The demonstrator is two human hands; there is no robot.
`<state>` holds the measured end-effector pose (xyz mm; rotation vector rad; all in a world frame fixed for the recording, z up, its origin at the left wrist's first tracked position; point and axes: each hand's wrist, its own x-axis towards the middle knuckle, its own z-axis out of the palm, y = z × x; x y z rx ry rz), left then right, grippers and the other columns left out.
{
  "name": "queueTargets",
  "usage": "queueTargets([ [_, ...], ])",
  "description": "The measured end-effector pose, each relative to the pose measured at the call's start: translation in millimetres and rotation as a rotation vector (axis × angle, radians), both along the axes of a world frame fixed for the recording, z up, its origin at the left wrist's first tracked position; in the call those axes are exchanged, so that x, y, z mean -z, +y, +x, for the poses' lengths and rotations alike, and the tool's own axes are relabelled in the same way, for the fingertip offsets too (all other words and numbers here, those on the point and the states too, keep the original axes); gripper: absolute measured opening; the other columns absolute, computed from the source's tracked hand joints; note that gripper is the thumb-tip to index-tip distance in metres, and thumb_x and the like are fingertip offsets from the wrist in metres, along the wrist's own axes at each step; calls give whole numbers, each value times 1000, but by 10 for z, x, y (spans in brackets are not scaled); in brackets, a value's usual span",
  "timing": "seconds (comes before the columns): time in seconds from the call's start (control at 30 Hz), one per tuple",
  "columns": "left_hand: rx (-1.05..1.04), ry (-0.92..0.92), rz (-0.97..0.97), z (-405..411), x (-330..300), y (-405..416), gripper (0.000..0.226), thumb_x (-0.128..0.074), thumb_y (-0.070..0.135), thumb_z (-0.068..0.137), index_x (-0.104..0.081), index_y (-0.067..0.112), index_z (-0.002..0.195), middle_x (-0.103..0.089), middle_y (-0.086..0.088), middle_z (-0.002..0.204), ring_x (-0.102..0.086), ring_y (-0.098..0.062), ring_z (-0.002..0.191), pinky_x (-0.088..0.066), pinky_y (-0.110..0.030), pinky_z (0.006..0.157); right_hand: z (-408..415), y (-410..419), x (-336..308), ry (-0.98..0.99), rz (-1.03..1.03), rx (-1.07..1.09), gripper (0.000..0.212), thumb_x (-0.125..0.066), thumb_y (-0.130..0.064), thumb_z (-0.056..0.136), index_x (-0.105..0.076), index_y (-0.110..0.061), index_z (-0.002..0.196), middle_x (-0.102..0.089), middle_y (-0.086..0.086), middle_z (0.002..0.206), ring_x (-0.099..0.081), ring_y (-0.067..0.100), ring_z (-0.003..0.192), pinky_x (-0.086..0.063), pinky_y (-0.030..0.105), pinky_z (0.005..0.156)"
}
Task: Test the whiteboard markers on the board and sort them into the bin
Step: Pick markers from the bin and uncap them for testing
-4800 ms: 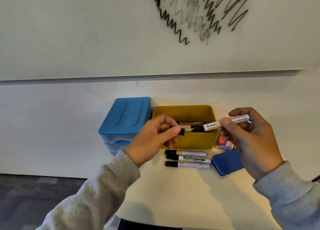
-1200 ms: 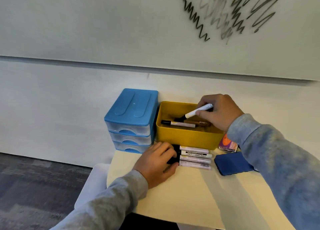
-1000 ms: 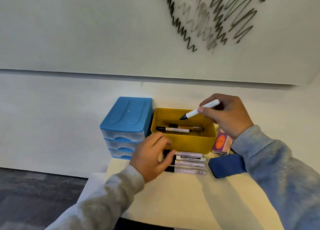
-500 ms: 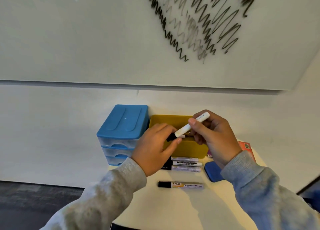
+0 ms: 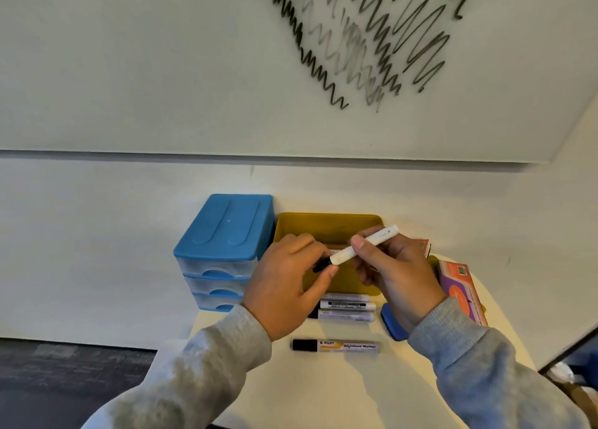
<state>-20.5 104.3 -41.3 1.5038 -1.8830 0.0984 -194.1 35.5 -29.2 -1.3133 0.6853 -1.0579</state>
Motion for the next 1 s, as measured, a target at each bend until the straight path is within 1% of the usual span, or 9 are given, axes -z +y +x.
queueTargets([
  [0.13, 2, -77, -50, 37, -127, -17, 22, -54, 44, 98, -65, 27, 108, -53, 15, 97, -52, -9, 88, -47, -36, 73, 40, -60, -86, -16, -7, 9, 19, -70, -30, 80, -69, -11, 81, -59, 12, 64, -51, 22, 56, -43, 29, 51],
  [0.27, -21, -34, -72, 252, -509, -135, 38, -48, 59, 94, -57, 31, 118, -51, 17, 109, -52, -4, 101, -48, -31, 84, 114, -212, -375, -22, -113, 24, 15, -71, -25, 85, -68, -14, 75, -55, 14, 63, -49, 24, 56, -43, 30, 51],
  [0.4, -135, -48, -324, 672, -1162, -351, 36, -54, 38, 96, -57, 20, 127, -55, 7, 119, -53, -12, 111, -47, -38, 93, 263, -405, -809, 14, -290, 42, 16, -71, -14, 91, -63, -5, 80, -56, 13, 63, -51, 24, 58, -45, 31, 53],
  [0.47, -228, -98, -420, 869, -1507, -478, 41, -56, 31, 95, -54, 18, 133, -52, 2, 129, -50, -17, 118, -46, -42, 97, 355, -472, -1066, 58, -408, 46, 12, -70, -13, 91, -67, -7, 81, -61, 10, 65, -56, 22, 59, -48, 27, 56],
  [0.53, -335, -142, -499, 1039, -1824, -615, 50, -58, 30, 94, -47, 18, 142, -42, -3, 146, -42, -22, 132, -42, -44, 107, 459, -527, -1329, 74, -533, 68, 10, -71, -13, 91, -75, -12, 82, -67, 4, 66, -61, 19, 62, -49, 23, 58],
  [0.6, -414, -152, -530, 1196, -2088, -744, 61, -58, 30, 96, -35, 19, 152, -22, -5, 161, -25, -25, 147, -32, -45, 117, 585, -596, -1604, 60, -673, 112, 9, -71, -16, 91, -79, -17, 88, -72, 0, 74, -65, 15, 69, -50, 23, 61],
  [0.73, -548, -243, -362, 1331, -2237, -954, 74, -36, 44, 102, 8, 25, 159, 23, 1, 164, 16, -24, 152, -13, -60, 121, 882, -719, -2073, 71, -1024, 248, 13, -71, -23, 93, -79, -17, 102, -73, -9, 90, -68, 12, 82, -48, 18, 68],
  [0.87, -632, -305, -340, 1345, -2148, -1019, 74, -30, 44, 103, 20, 27, 156, 31, -1, 162, 23, -26, 150, -16, -64, 118, 1159, -848, -2327, 148, -1337, 400, 19, -67, -24, 96, -77, -14, 109, -71, -4, 95, -64, 7, 83, -49, 18, 74],
  [1.0, -629, -317, -351, 1404, -2121, -1029, 75, -32, 40, 102, 19, 26, 156, 29, -3, 162, 22, -27, 151, -19, -66, 116, 1316, -965, -2402, 195, -1480, 469, 25, -63, -22, 98, -73, -11, 118, -68, 1, 99, -58, 7, 86, -46, 14, 76],
])
